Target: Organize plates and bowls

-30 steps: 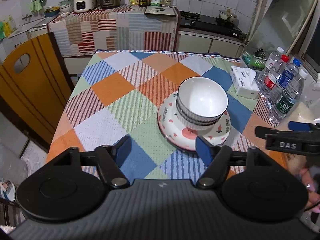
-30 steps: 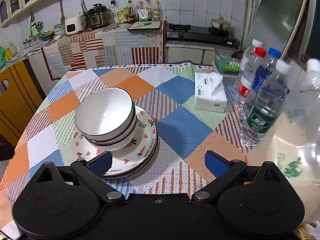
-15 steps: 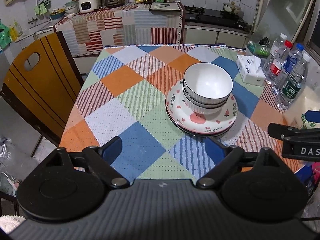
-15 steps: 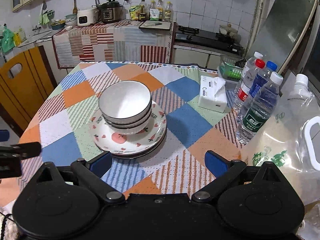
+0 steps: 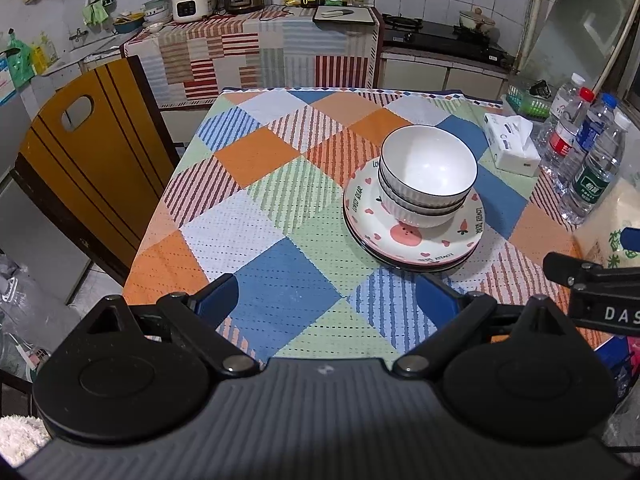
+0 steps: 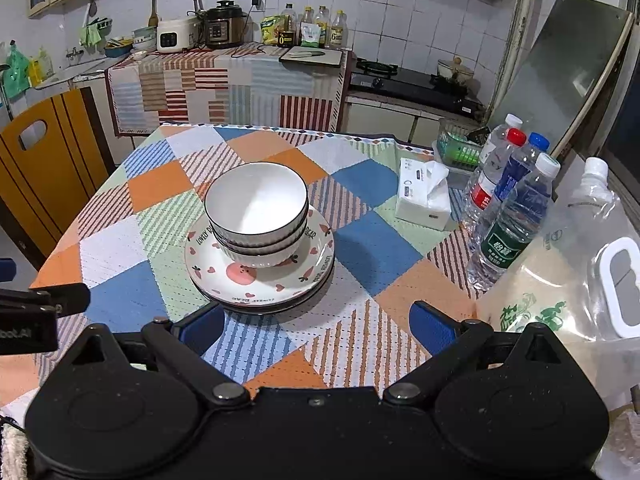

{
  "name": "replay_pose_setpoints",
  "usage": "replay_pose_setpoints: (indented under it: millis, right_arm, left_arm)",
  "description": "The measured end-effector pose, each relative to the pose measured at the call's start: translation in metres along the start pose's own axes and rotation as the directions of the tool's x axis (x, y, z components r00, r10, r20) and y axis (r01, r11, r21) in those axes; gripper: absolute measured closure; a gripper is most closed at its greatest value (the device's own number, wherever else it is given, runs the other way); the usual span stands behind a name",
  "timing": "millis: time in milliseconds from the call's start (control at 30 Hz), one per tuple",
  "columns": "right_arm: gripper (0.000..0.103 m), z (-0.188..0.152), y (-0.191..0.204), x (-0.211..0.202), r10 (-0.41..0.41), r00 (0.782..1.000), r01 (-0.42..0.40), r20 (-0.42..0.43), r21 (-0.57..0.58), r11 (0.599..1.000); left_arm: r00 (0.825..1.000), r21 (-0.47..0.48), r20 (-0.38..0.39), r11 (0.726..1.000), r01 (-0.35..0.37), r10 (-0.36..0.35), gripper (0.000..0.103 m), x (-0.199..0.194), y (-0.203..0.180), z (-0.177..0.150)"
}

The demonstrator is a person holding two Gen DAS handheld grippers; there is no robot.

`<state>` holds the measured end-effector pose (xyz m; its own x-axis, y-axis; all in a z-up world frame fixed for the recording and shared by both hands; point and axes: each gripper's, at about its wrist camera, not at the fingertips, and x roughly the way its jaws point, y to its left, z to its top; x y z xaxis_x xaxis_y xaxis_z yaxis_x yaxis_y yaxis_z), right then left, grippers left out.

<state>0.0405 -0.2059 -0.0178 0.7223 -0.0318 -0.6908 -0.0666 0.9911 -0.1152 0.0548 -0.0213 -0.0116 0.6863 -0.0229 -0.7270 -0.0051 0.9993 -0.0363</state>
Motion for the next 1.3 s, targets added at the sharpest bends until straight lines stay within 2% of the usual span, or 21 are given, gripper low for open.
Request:
replay_pose_setpoints:
  millis: [733,1300]
  right_arm:
    - [0.002,-0.02,0.006,-0.012,0.009,0.997,-0.01,0.081,0.019,1.0]
    - [0.002,-0.025,0.007,-0.011,-0.002,0.997,0.0,0.08,0.023,1.0]
  left_arm:
    - [0.994,-0.01,0.102,0.999,-0.032,0.033,0.004,-0.012,0.007,-0.013]
    - [0.993,0.009,0.106,0.998,-0.057,0.056,0.004,-0.011,0.001,-0.017]
